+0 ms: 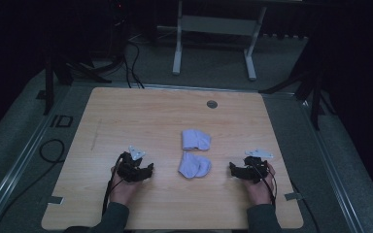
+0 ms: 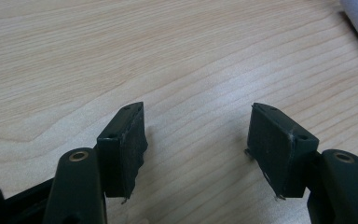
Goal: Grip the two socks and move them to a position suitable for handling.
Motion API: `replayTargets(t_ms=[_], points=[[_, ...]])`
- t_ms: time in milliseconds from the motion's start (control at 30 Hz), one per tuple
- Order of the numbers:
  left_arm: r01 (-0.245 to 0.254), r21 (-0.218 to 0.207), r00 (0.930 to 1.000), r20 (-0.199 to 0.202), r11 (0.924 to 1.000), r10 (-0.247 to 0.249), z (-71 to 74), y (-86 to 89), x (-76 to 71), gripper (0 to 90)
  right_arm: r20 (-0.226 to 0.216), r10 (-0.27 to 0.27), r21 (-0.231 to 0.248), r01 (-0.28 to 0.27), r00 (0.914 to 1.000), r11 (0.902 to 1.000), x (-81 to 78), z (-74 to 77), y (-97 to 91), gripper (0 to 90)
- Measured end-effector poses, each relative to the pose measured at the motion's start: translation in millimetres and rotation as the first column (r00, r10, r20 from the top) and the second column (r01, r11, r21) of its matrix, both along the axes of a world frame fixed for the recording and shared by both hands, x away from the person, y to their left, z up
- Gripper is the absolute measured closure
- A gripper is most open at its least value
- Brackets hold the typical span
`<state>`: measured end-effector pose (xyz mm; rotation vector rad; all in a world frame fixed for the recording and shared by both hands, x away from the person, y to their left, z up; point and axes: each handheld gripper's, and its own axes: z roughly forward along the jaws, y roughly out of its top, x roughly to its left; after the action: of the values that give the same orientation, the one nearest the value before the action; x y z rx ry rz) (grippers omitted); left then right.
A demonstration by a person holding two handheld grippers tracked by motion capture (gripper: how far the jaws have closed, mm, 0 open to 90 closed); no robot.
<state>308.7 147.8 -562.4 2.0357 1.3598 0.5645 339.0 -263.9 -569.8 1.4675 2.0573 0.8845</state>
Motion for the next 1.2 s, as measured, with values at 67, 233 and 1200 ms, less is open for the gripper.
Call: replayTargets(t_ms=[67,233,1200], points=[[0.001,-0.001,1.0000,0.003,1.0000,-0.001,-0.2,-0.7,0.5,37.4,0.001,-0.005,0.001,0.005,1.0000,1.0000,-0.4,-0.1,0.3,10.5],[0.004,-0.003,1.0000,0.003,1.0000,-0.004,-0.3,-0.4,0.6,37.8,0.001,-0.007,0.003,0.007,1.0000,1.0000,-1.9,0.2,0.7,12.6],[-0.007,0.000,1.0000,-0.006,1.0000,0.007,0.7,-3.1,1.4,38.0,0.045,0.090,-0.009,-0.090,0.9949,0.9959,-20.3,19.3,21.0,81.9]])
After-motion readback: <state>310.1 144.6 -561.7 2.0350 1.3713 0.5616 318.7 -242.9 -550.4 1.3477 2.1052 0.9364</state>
